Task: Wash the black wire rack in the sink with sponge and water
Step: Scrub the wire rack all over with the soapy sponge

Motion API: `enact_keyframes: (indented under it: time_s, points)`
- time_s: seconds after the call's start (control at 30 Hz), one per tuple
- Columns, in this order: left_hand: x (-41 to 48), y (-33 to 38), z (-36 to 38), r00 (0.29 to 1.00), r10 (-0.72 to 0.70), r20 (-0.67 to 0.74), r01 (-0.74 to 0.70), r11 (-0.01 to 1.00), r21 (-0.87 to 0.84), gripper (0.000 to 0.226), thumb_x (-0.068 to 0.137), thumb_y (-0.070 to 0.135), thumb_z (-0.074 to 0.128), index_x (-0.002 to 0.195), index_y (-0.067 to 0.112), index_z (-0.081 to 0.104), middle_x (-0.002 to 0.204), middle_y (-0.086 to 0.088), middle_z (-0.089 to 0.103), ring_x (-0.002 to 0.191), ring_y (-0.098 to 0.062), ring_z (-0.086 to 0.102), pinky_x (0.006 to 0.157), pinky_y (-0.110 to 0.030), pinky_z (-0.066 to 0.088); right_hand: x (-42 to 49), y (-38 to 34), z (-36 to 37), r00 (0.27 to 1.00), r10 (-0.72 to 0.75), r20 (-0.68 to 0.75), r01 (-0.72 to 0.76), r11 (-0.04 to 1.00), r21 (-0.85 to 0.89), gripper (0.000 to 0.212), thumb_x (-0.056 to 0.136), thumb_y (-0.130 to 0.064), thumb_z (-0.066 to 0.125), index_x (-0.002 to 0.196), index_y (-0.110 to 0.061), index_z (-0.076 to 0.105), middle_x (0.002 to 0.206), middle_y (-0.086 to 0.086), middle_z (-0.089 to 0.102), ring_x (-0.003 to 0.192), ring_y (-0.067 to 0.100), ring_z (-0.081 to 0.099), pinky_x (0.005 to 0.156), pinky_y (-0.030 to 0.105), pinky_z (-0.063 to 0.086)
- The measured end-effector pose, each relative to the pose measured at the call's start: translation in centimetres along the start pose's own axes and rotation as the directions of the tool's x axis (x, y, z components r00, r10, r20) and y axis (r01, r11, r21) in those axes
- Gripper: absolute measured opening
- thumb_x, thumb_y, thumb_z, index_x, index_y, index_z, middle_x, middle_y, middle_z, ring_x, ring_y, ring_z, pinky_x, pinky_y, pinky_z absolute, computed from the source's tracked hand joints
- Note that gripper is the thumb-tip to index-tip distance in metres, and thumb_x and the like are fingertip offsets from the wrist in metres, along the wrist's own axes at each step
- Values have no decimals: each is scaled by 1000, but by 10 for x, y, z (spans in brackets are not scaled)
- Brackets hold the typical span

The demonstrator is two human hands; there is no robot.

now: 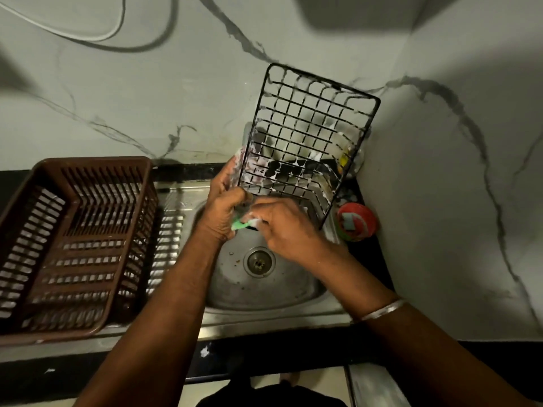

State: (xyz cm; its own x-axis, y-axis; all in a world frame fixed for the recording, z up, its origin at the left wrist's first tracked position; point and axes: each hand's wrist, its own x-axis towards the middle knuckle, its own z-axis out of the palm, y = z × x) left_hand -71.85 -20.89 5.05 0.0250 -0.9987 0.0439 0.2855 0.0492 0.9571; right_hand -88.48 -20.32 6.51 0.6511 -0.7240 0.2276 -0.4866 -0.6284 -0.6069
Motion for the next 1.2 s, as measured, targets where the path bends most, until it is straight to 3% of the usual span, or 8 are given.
enact_keyframes:
  time_s: [0.17,0.33,0.5,0.6,0.77,0.87,1.07,1.2]
  points:
    - [1,3,-9,998,-31,-51,32,999,13,91,71,7,61,160,10,45,146,-32,57,101,-24,68,83,-43,57,-21,18,-7,999,32,-43,-36,993,-116,30,94,1,61,114,-14,78,107,-2,69,91,12,66,81,35,60]
    - [-1,3,2,999,-2,-37,2,1000,-16,80,73,-2,54,152,6,51,105,-8,72,76,-14,64,64,-27,51,-23,-8,16,987,-80,-140,68,994,-90,26,90,-4,59,110,-4,77,107,8,69,98,21,61,90,31,53]
    - [-4,8,-7,994,41,-103,-39,999,19,87,72,-5,49,158,6,47,143,-29,62,95,-12,69,63,-21,58,-43,11,9,975,-102,-197,52,968,-244,24,90,-11,62,107,-3,77,108,9,68,99,25,60,89,43,53]
    - [-5,6,1,996,47,-71,-44,998,46,84,74,-7,46,158,1,43,101,-4,75,64,5,66,53,-14,52,-31,-7,22,974,-90,-210,45,977,-208,28,91,-8,59,113,-2,76,110,10,70,100,26,60,92,39,52]
    - [-10,15,-2,992,41,-122,-40,999,9,84,73,-7,50,156,2,48,146,-41,52,81,-1,71,62,-22,57,-46,13,12,975,-10,-223,-56,957,-285,32,89,-16,54,108,-4,77,108,8,69,101,23,60,91,43,54]
    - [-9,13,3,990,31,-140,-27,999,29,81,75,-10,48,155,0,48,128,-42,60,71,3,69,59,-19,56,-36,-1,22,980,-27,-199,-21,971,-238,29,91,-12,55,110,-3,76,110,8,68,102,25,59,93,40,52]
    - [-12,14,-7,971,14,-238,-17,1000,-10,80,70,-5,53,137,34,71,150,-8,63,137,-36,59,89,-45,56,-49,8,15,977,16,-211,-88,937,-338,33,94,-19,51,115,-3,72,115,10,65,107,25,57,91,44,55]
    - [-7,13,-5,973,20,-231,-14,999,29,83,69,-3,56,152,11,57,154,-26,54,132,-47,57,86,-45,56,-35,-6,27,970,40,-240,-101,963,-248,27,86,-8,67,113,-4,71,111,9,64,104,25,57,91,37,52]
